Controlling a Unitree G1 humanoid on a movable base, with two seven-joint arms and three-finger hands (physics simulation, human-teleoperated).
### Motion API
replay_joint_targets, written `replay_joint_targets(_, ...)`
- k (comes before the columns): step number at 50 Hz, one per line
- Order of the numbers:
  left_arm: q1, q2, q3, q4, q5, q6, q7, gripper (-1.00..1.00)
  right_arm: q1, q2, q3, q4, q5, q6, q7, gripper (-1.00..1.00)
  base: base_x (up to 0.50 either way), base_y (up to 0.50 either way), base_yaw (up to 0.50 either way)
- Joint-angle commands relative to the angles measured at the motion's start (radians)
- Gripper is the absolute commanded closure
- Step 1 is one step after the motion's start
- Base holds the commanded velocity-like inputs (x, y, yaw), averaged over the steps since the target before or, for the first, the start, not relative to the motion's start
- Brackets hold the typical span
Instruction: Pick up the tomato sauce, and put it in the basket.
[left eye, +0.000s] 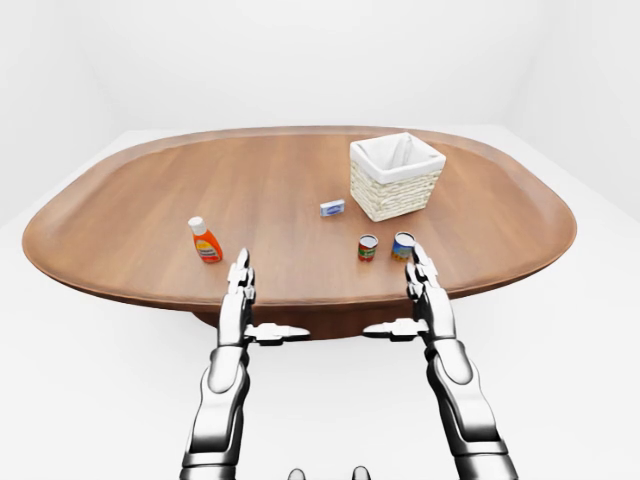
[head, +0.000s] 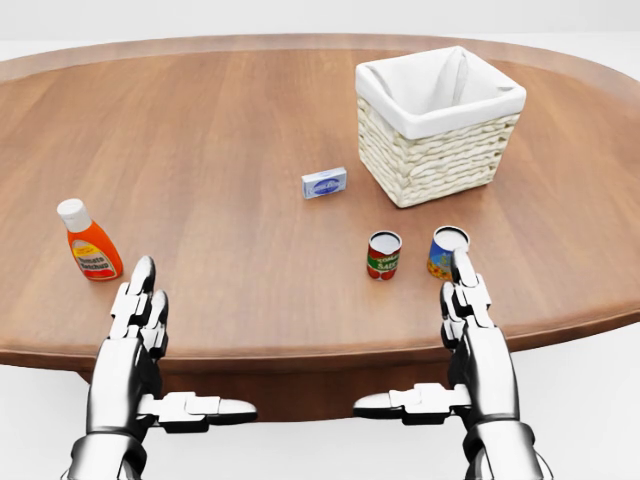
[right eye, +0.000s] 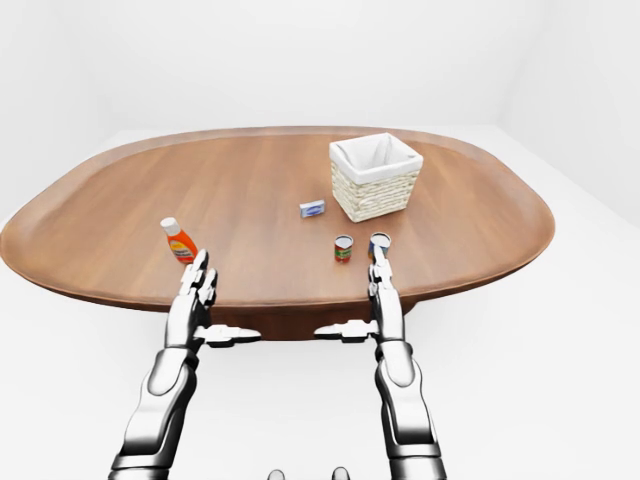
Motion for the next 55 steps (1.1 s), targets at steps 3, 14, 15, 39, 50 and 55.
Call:
replay_joint_targets(3, -0.006, 0.016, 0.029, 0.02, 0.002, -0.018, -0.02, -1.0, -0.003, -0.014, -0.028, -0.005, 0.012, -0.001, 0.025, -1.0, 0.0, 0.0, 0.0)
replay_joint_targets(14, 0.0, 0.018, 0.033, 0.003, 0.004, -0.014, -0.02, -1.0, 0.006, -0.012, -0.027, -0.044, 0.01, 0.014, 0.016, -1.0, 0.0, 0.0, 0.0)
replay_joint_targets(15, 0.006, 0.02, 0.038, -0.04, 0.001, 0.007, -0.019, -1.0, 0.025, -0.011, -0.027, -0.104, 0.014, 0.042, 0.015, -1.0, 0.0, 0.0, 0.0)
replay_joint_targets(39, 0.001, 0.052, 0.222, -0.518, -0.206, 0.094, 0.027, -1.0, 1.042, -0.641, -0.638, -1.045, 0.64, -0.087, -0.519, -1.0, 0.0, 0.0, 0.0)
replay_joint_targets(50, 0.004, 0.053, 0.229, -0.541, -0.212, 0.094, 0.043, -1.0, 1.253, -0.472, -0.735, -1.045, 0.744, -0.087, -0.395, -1.0, 0.0, 0.0, 0.0)
replay_joint_targets(55, 0.0, 0.054, 0.229, -0.531, -0.211, 0.094, 0.043, -1.0, 1.225, -0.49, -0.722, -1.045, 0.737, -0.087, -0.401, -1.0, 0.0, 0.0, 0.0)
